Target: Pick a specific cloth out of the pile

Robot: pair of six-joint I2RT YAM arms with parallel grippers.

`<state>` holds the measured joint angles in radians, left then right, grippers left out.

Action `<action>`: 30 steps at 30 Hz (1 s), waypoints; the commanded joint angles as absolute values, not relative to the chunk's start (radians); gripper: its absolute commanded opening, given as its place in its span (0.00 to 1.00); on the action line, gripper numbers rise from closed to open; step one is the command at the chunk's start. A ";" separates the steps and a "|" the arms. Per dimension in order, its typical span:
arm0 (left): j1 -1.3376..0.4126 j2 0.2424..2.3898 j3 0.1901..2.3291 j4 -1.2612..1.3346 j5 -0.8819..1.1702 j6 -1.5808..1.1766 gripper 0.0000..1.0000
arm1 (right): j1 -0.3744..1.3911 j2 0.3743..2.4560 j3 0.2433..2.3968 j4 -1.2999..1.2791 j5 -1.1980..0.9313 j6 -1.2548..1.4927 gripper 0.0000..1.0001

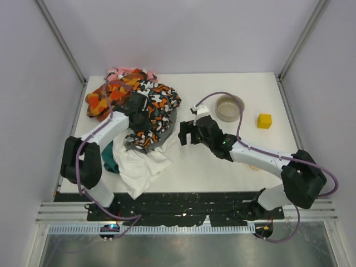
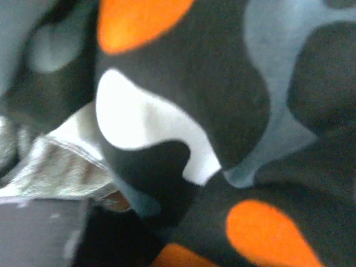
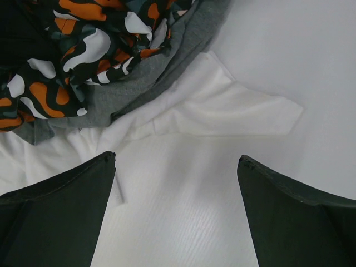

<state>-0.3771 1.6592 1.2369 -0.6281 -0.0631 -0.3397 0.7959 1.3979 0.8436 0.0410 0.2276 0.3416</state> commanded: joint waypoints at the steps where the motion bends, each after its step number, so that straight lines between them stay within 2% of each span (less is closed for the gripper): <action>1: -0.229 1.551 1.151 -0.554 0.025 -0.396 0.20 | 0.793 1.472 0.940 0.135 0.100 0.310 0.95; 4: -0.097 1.456 1.039 -0.439 0.182 -0.465 0.20 | 0.792 1.549 0.998 0.149 0.037 0.278 0.95; 10: 0.066 1.424 0.986 -0.454 0.228 -0.495 0.16 | 0.793 1.730 1.158 0.192 -0.046 0.227 0.95; 17: 0.109 1.439 0.963 -0.419 0.279 -0.531 0.15 | 0.792 1.910 1.308 0.195 -0.165 0.305 0.95; 20: 0.117 1.447 0.974 -0.423 0.282 -0.543 0.14 | 0.793 1.979 1.333 0.199 -0.199 0.333 1.00; 23: 0.126 1.450 0.968 -0.408 0.291 -0.558 0.12 | 0.798 2.019 1.336 0.212 -0.219 0.351 0.96; 25: 0.126 1.453 0.965 -0.403 0.302 -0.564 0.12 | 0.801 2.049 1.356 0.239 -0.244 0.342 0.84; 26: 0.127 1.456 0.962 -0.399 0.308 -0.568 0.12 | 0.801 2.080 1.405 0.236 -0.271 0.334 0.66; 27: 0.129 1.457 0.959 -0.396 0.313 -0.575 0.12 | 0.802 2.094 1.434 0.212 -0.278 0.328 0.59; 29: 0.130 1.460 0.953 -0.385 0.318 -0.580 0.12 | 0.804 2.108 1.508 0.109 -0.272 0.284 0.30; 30: 0.133 1.463 0.950 -0.384 0.310 -0.586 0.12 | 0.805 2.080 1.500 0.113 -0.250 0.272 0.25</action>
<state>0.1165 1.4509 0.9596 -0.4438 0.2981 -0.5556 0.7956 2.1128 1.4002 0.1402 -0.2295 0.3126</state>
